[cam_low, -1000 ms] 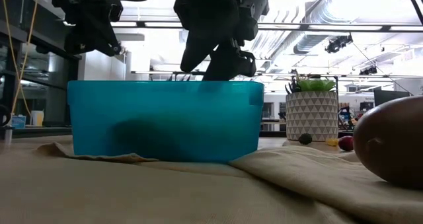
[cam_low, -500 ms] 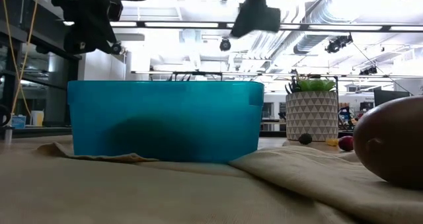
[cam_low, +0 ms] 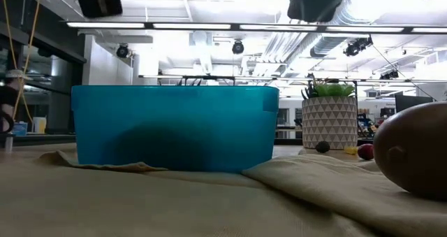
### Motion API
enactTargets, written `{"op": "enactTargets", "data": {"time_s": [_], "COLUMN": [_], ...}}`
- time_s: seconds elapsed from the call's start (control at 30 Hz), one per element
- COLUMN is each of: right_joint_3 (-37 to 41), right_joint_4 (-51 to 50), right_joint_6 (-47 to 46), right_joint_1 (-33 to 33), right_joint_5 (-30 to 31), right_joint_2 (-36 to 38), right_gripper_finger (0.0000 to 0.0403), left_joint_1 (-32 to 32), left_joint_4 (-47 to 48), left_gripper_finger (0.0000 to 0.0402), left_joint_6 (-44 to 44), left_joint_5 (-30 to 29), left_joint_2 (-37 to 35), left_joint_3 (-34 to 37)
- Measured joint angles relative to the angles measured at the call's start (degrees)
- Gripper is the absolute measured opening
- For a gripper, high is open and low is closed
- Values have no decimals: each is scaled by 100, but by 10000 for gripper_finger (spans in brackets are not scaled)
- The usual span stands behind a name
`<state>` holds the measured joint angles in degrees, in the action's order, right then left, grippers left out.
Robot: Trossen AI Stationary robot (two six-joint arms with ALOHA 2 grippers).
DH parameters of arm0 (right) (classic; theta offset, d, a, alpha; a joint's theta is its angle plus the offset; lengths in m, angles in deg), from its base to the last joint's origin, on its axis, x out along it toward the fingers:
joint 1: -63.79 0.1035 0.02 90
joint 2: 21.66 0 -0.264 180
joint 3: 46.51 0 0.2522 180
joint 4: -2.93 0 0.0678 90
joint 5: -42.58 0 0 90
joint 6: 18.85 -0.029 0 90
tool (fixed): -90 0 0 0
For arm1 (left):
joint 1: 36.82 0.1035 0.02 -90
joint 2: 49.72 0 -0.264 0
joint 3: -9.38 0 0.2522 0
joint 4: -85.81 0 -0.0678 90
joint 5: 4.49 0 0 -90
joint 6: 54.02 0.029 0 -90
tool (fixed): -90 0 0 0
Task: Pick and placing Produce into tupperware
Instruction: Put the kiwi into the blue bin
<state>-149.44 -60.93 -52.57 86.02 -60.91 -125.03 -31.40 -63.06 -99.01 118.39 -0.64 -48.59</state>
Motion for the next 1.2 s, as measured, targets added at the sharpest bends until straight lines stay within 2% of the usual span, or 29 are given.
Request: {"op": "enactTargets", "data": {"time_s": [0.07,0.2,0.4,0.5,0.57,0.63,0.87,1.07,1.2], "right_joint_3": [0,0,0,2,2,2,7,7,7], "right_joint_4": [25,-7,-144,-167,-182,-256,-496,-502,-465], "right_joint_6": [24,151,538,670,695,752,1286,1384,1329], "right_joint_1": [138,382,521,521,521,521,561,749,895], "right_joint_5": [-4,-2,-1,0,52,162,404,518,633], "right_joint_2": [0,-2,-2,-2,-2,-2,-2,-47,-129], "right_gripper_finger": [235,235,235,235,235,235,236,236,236], "left_joint_1": [-499,-1551,-2966,-3357,-3519,-3603,-3769,-3766,-3373], "left_joint_4": [-288,-412,-347,-335,-304,-278,-84,34,581], "left_gripper_finger": [115,115,115,115,115,115,115,115,115], "left_joint_6": [-213,-449,-989,-1339,-1544,-1734,-2298,-2719,-2956], "left_joint_5": [-340,-1481,-3900,-5103,-5598,-5833,-5795,-5839,-6031], "left_joint_2": [-1,0,54,142,196,291,912,1376,1281], "left_joint_3": [0,0,2,0,0,-4,0,2,3]}}
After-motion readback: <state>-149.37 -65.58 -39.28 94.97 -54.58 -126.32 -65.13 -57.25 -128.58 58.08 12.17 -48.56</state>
